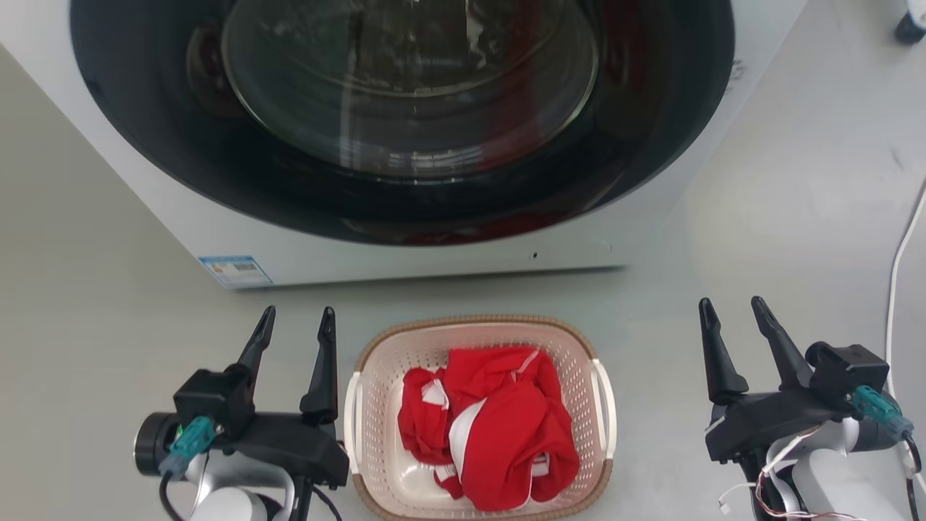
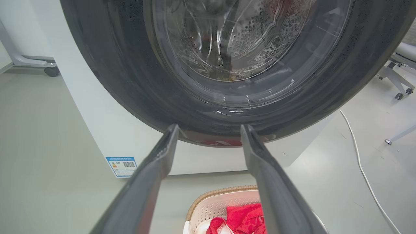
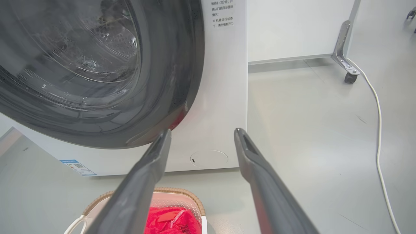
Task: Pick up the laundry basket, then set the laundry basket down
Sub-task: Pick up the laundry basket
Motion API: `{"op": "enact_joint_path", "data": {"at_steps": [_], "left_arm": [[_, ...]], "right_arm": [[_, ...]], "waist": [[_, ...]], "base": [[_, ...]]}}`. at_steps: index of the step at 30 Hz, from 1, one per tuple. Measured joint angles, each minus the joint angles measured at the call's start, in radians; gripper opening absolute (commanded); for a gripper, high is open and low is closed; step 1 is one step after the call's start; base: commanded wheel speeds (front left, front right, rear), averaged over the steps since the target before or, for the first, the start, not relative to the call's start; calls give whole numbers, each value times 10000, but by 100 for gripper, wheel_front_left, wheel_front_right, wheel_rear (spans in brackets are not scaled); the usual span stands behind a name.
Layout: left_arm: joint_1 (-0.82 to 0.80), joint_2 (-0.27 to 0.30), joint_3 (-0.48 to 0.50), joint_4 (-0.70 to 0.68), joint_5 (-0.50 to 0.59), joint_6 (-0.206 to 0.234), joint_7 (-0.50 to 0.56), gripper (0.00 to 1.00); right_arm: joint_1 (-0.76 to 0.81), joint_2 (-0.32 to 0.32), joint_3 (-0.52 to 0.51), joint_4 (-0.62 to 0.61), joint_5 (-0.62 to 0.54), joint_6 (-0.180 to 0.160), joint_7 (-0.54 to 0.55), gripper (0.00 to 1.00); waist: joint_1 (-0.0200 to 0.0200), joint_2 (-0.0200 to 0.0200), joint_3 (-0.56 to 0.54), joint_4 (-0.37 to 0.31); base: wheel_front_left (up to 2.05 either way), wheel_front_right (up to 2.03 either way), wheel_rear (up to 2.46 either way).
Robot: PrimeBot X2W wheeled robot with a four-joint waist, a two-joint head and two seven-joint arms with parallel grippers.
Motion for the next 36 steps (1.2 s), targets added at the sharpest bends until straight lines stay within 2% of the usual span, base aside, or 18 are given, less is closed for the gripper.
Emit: {"op": "enact_joint_path", "data": {"at_steps": [18,27,36], "left_arm": [[-2154,-476,-234,1574,-123,-119,794,100],[-3172,-594,-249,2690,-236,-470,1055,100],[-3716,-600,-313,4103,-265,-782,1152,100]], "right_arm": [[-1615,69,314,688,-226,36,499,100],[-2586,102,598,1313,-456,104,748,100],[-2973,472,823,2247,-483,265,748,100]], "waist": [[1,1,2802,40],[0,2,4148,142],[0,2,5207,211]], "base": [[0,0,0],[0,0,0],[0,0,0]]}}
